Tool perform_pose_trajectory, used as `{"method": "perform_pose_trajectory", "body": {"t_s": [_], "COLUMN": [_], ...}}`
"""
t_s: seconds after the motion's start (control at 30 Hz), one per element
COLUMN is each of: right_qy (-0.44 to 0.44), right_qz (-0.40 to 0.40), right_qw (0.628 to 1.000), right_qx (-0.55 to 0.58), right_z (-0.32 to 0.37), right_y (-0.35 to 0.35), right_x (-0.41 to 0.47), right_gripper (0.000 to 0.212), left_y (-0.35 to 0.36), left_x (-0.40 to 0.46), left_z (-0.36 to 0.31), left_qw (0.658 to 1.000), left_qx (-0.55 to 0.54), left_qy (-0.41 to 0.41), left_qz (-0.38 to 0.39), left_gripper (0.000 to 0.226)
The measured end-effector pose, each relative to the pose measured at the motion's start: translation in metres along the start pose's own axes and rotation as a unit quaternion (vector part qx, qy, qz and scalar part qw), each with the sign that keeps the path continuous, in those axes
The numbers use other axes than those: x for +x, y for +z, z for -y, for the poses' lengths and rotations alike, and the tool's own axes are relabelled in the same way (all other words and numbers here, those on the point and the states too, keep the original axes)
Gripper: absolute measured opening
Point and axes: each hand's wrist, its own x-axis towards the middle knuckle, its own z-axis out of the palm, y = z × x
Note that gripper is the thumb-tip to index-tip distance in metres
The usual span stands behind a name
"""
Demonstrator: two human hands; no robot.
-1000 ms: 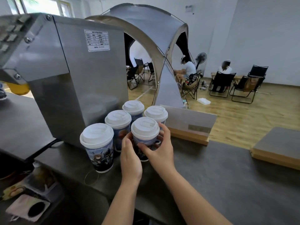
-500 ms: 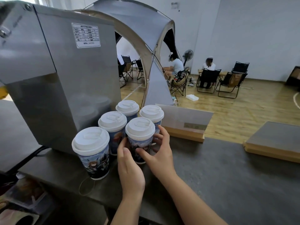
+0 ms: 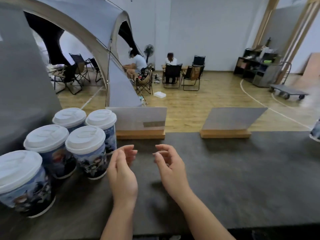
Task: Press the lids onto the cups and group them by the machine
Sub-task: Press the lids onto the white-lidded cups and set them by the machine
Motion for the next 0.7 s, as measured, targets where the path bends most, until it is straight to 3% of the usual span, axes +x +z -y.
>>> {"method": "perform_pose_trajectory", "body": {"t_s": [0.2, 0.43, 0.6, 0.7], "right_qy": [-0.003, 0.017, 0.034, 0.047], "right_qz": [-0.117, -0.257, -0.312, -0.340], "right_qw": [0.993, 0.965, 0.948, 0.938], "right_qx": [-0.016, -0.044, -0.056, -0.053], "right_z": [-0.012, -0.020, -0.030, -0.033], "right_y": [-0.099, -0.223, -0.305, -0.358], "right_x": [-0.005, -0.028, -0.053, -0.066], "right_gripper": [0.018, 0.022, 0.023, 0.022], "left_y": [0.067, 0.161, 0.225, 0.262], "left_x": [-0.034, -0.110, -0.171, -0.209], "left_z": [0.008, 0.021, 0.028, 0.037], "left_qw": [0.997, 0.975, 0.933, 0.890], "left_qx": [-0.022, -0.040, -0.007, 0.079], "left_qy": [-0.026, -0.077, -0.079, -0.006], "left_qz": [0.063, 0.205, 0.351, 0.450], "left_gripper": [0.037, 0.038, 0.034, 0.028]}}
